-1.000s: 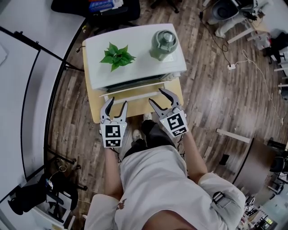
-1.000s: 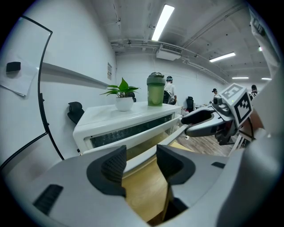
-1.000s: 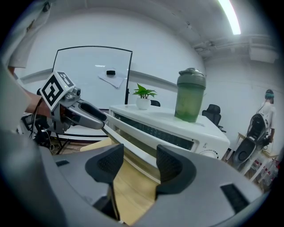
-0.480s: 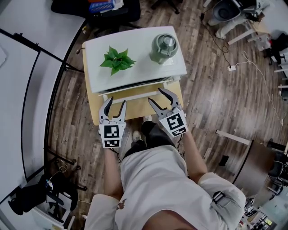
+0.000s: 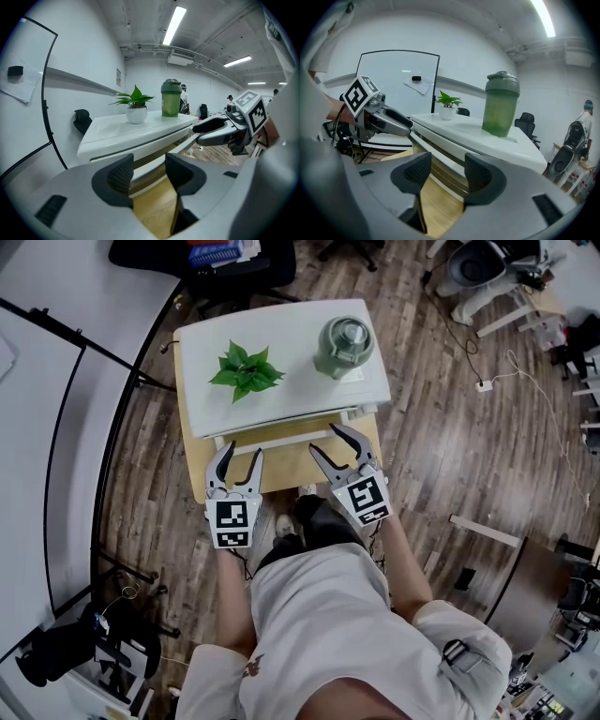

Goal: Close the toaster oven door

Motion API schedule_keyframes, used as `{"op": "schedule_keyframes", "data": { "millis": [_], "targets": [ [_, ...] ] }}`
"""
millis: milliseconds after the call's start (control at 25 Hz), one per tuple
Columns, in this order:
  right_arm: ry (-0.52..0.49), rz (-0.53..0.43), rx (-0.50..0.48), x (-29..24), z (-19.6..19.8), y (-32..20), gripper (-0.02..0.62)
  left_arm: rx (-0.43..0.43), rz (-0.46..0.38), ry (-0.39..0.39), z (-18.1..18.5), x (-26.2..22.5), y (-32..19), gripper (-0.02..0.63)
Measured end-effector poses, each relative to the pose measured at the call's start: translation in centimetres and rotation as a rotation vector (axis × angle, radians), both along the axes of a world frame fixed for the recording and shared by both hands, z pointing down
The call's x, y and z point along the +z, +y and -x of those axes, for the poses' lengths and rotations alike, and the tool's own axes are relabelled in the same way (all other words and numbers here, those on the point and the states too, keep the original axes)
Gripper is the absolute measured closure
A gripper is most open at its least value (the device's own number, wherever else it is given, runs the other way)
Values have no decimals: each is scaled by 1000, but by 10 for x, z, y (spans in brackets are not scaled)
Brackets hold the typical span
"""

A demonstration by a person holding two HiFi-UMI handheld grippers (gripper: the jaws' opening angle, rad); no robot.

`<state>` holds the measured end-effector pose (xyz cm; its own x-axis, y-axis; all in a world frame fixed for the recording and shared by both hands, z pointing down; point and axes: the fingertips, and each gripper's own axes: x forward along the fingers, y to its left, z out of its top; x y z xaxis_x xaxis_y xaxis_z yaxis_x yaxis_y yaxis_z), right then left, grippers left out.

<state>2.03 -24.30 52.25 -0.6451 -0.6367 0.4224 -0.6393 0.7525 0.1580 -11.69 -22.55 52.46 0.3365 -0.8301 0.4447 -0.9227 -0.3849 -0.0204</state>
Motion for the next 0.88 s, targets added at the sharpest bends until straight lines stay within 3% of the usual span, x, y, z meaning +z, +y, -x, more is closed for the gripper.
{"op": "schedule_keyframes", "data": {
  "millis": [600,880],
  "targets": [
    [-30,4,30,-2,0,-7,376,-14,-13,15,1,-2,-4,396],
    [-73,-70,68,-25,5,0,385,-36,-89,38,0,-19,6,400]
  ]
}}
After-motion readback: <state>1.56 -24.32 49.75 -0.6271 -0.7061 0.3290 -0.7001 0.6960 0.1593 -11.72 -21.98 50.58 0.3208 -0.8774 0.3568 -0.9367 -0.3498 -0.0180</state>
